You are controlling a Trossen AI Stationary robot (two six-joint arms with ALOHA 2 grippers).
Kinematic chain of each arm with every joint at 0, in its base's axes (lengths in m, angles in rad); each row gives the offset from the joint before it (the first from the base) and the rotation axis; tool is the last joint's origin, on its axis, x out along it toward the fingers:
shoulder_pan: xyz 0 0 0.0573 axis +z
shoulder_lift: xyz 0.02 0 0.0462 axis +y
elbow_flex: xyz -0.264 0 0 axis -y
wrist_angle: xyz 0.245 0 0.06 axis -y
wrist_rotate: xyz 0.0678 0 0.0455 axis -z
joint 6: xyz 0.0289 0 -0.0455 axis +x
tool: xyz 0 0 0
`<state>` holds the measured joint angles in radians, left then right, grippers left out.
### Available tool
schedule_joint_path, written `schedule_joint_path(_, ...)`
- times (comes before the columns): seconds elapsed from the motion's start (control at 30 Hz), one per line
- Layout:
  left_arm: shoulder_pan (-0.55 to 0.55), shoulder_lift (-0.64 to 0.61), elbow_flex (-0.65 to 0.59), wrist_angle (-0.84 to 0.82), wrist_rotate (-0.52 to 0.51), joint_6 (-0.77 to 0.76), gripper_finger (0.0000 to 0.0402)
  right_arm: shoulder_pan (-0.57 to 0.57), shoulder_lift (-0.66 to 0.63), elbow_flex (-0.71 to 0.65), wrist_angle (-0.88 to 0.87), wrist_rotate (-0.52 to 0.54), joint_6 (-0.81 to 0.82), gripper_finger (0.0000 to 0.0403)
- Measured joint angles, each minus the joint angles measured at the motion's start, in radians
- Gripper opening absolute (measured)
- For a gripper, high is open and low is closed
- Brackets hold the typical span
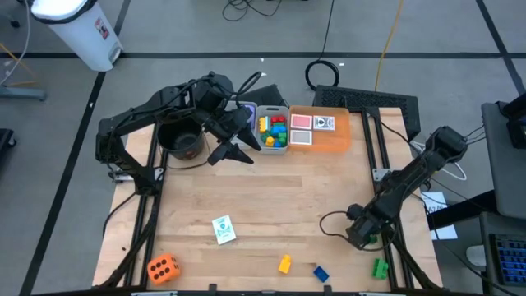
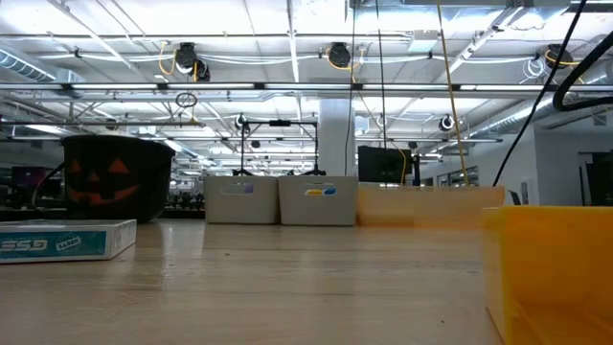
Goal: Pick & Place Toys
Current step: Put the green gamepiece into the right gray bin
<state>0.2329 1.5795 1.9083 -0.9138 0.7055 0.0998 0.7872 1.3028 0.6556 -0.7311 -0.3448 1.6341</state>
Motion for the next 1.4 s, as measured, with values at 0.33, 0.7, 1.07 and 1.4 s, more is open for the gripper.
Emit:
schedule_joint_path(0.33,0.0,0.0,0.0,0.0,0.0,-0.004,0.0239,0.0,-0.001,0.0,0.0,-0.004,0.002,0.017)
schedule_joint_path(0.7,0.0,0.0,0.0,-0.001,0.0,-0.004,0.0239,0.0,-0.017,0.0,0.012,-0.045,-0.031,0.0171)
schedule_joint_path(1.07,0.0,0.001,0.0,0.003,0.0,-0.004,0.0239,-0.002,-0.1,0.0,-0.002,0.022,-0.034,0.0176)
schedule_joint_path(1.4,-0.001,0.001,0.0,0.077,-0.003,-0.079,0.0239,-0.002,-0.218,0.001,-0.01,0.037,-0.168,0.0222)
